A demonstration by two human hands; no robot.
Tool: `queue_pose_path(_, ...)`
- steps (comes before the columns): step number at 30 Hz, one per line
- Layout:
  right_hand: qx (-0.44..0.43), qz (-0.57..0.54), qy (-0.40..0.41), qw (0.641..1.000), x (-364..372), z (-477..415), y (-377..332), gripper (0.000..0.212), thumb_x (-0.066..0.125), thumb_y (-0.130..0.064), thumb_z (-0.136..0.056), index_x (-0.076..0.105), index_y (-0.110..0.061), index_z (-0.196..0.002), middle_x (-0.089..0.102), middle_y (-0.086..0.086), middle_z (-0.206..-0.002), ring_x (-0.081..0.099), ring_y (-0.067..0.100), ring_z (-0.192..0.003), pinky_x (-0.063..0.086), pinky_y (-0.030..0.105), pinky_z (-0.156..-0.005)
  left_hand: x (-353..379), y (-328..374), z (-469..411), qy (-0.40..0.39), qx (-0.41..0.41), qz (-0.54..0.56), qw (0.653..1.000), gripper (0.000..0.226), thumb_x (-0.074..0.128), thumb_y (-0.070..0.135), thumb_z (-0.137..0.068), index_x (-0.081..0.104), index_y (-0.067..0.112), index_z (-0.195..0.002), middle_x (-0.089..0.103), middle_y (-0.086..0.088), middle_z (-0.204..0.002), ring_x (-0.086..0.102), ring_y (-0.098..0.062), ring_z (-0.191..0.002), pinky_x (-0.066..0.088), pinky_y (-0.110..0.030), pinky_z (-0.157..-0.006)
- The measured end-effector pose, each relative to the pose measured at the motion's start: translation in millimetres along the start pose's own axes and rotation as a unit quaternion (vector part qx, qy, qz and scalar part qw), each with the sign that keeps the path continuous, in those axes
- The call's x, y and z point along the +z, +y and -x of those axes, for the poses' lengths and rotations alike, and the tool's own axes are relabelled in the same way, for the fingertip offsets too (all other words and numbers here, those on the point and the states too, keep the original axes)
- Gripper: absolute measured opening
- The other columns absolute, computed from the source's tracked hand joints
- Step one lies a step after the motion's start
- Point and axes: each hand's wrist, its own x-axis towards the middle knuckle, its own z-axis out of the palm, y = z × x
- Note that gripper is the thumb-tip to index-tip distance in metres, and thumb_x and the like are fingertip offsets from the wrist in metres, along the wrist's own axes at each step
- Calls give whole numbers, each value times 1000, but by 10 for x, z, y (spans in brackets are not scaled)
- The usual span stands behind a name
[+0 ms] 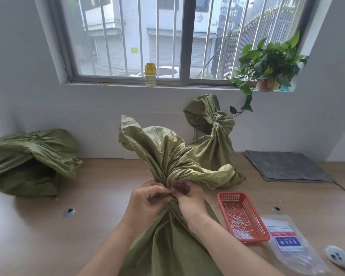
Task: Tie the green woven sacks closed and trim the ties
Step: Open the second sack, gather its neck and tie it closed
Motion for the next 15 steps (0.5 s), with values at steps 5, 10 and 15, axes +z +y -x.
queue_pose_path(5, -10, -23, 3, 1000, -48, 39, 46, 16, 71, 4, -92, 75, -11, -91, 80, 0, -88, 75, 14, -89, 58, 28, -89, 8, -10, -96, 31, 20, -60, 998, 17, 85, 3, -80, 84, 19, -84, 73, 7, -85, 72, -16, -83, 56, -24, -74)
queue_pose_path(10, -44, -36, 41, 998, -110, 80, 76, 15, 73, 7, -89, 77, -7, -93, 80, 5, -91, 76, 20, -92, 58, 33, -95, 43, 61, -188, 10, 25, -97, 995, 14, 81, 0, -83, 83, 14, -86, 71, 6, -89, 70, -11, -86, 53, -18, -77)
queue_pose_path(15, 11, -139, 47, 989, -131, 129, 61, 19, 74, 11, -86, 78, -7, -87, 81, 7, -87, 76, 17, -85, 59, 35, -93, 73, 123, -221, -19, 0, -111, 994, 10, 81, 0, -83, 82, 10, -85, 67, 6, -88, 68, -10, -83, 54, -19, -78)
